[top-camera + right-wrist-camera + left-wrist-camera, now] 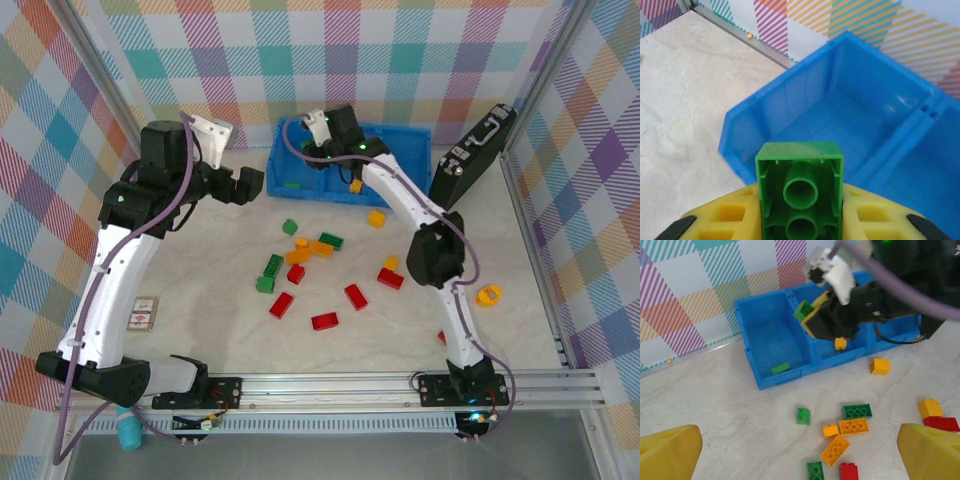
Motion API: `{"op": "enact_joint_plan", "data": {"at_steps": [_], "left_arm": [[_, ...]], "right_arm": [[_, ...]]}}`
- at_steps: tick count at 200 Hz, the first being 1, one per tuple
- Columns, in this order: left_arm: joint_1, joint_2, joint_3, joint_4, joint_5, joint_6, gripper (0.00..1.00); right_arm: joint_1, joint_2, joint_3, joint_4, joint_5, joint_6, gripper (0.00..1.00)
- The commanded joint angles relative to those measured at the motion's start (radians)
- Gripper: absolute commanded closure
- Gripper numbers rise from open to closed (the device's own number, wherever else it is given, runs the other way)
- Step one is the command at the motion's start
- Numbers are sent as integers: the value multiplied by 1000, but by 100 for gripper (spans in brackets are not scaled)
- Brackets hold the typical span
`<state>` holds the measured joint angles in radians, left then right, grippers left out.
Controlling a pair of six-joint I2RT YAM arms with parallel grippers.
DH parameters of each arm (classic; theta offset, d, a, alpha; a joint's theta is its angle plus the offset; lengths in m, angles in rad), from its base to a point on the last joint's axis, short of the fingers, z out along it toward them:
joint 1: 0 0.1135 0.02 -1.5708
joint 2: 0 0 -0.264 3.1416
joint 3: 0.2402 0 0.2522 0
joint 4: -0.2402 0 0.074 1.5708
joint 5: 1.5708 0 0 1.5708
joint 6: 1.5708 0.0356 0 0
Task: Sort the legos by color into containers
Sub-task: Place the lego in the container.
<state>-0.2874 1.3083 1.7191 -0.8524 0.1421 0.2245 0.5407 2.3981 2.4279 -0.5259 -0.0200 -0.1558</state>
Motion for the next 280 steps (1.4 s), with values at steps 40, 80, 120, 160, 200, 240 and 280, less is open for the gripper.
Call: {"op": "enact_joint_plan", "data": {"at_steps": [40,80,120,160,200,240,280], "left_arm": [[40,-32,-31,32,59,-28,0],[51,-73,-86,73,78,-39,0],[63,-81,-101,89,107,-54,0],[75,-93,-109,96,119,-65,0],[83,-98,-113,102,126,-68,0],[86,-107,-121,108,119,-67,0],[90,-119,-122,104,103,-58,0]], "right_arm": [[26,186,99,213,102,-115,69],[66,292,174,195,164,-291,66],[79,330,162,177,181,-374,63],[87,349,161,167,176,-383,56],[91,330,160,152,163,-377,44],[91,192,61,143,106,-323,42],[88,-40,-136,74,6,-287,40]]}}
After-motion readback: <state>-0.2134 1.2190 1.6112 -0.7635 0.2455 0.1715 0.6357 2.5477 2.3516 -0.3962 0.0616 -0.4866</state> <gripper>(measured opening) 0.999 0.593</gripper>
